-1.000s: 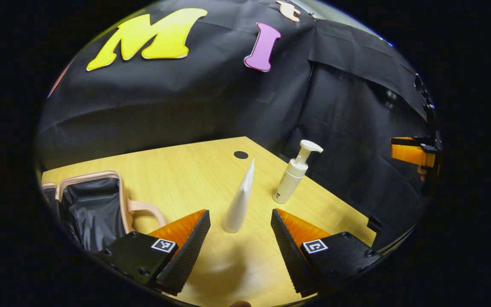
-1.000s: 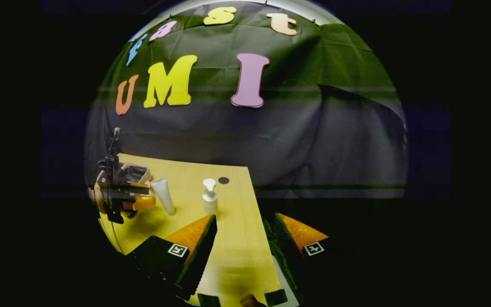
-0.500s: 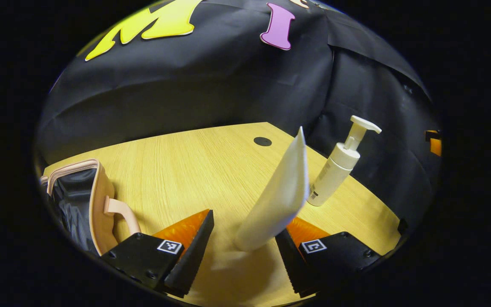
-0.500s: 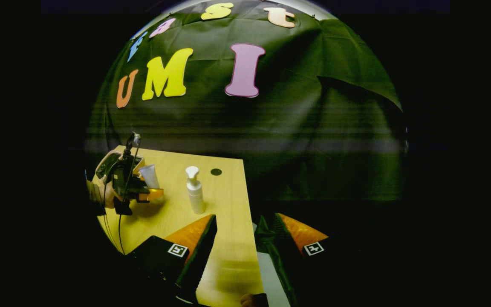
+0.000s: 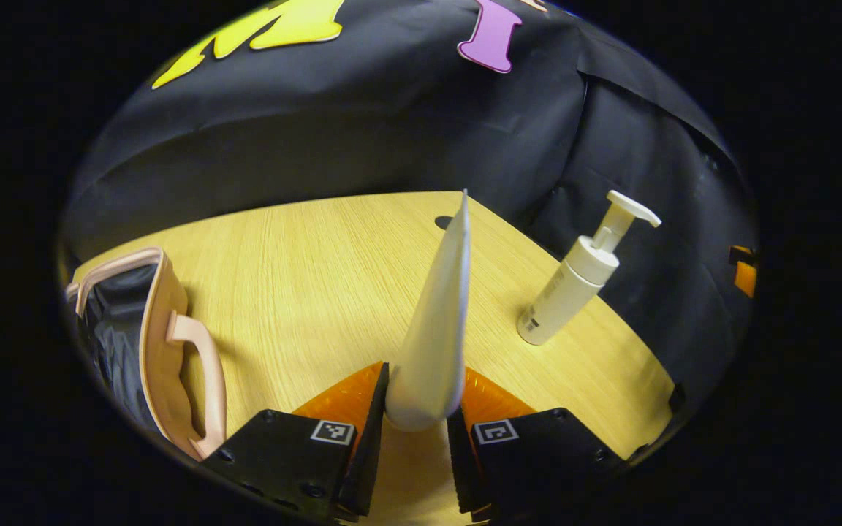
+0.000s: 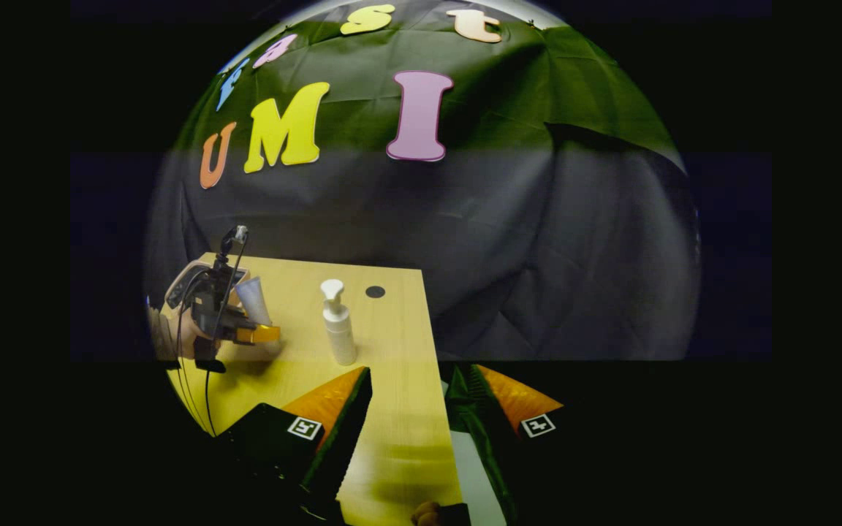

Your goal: First open the suitcase, pack the skin care products into it, and then close the suitcase.

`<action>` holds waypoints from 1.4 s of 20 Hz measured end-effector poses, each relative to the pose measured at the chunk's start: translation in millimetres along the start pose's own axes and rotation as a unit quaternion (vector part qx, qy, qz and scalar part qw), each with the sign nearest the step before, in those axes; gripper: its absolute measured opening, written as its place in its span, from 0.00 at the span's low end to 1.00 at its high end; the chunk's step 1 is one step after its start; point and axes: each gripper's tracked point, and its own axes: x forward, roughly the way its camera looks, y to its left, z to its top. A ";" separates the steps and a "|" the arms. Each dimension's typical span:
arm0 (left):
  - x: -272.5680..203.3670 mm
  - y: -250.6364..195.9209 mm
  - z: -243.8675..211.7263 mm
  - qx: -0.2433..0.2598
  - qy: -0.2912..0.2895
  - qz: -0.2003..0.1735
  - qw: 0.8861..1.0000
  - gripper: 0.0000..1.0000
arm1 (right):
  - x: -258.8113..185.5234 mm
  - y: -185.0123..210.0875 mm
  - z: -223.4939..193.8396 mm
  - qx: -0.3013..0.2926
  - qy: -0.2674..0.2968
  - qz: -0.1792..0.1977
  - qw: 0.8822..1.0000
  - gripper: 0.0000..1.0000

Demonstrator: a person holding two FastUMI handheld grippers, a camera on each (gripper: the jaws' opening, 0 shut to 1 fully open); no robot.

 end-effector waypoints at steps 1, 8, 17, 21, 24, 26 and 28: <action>-10.6 -2.4 1.0 0.001 -0.003 -0.003 1.000 0.45 | 2.6 10.8 0.8 0.000 -0.003 0.008 1.000 0.80; -137.4 -7.0 2.5 0.000 -0.035 0.014 0.999 0.44 | 52.2 82.5 6.4 -0.019 -0.013 0.053 0.998 0.80; -285.4 31.1 -24.0 -0.055 -0.064 0.156 0.984 0.43 | 136.7 133.7 -5.8 -0.054 0.004 0.064 0.996 0.80; -333.0 33.4 -40.1 -0.098 -0.066 0.187 0.975 0.43 | 180.4 127.3 -10.2 -0.039 0.005 0.035 0.999 0.81; -366.8 43.7 -60.3 -0.126 -0.066 0.221 0.965 0.43 | 204.4 129.6 -13.0 -0.042 0.005 0.027 0.999 0.80; -381.4 57.9 -73.6 -0.161 -0.068 0.243 0.954 0.43 | 216.2 130.0 -19.8 -0.042 0.020 0.018 0.999 0.77; -395.3 73.6 -82.6 -0.188 -0.072 0.260 0.944 0.43 | 223.7 135.4 -24.0 -0.036 0.030 0.016 0.999 0.63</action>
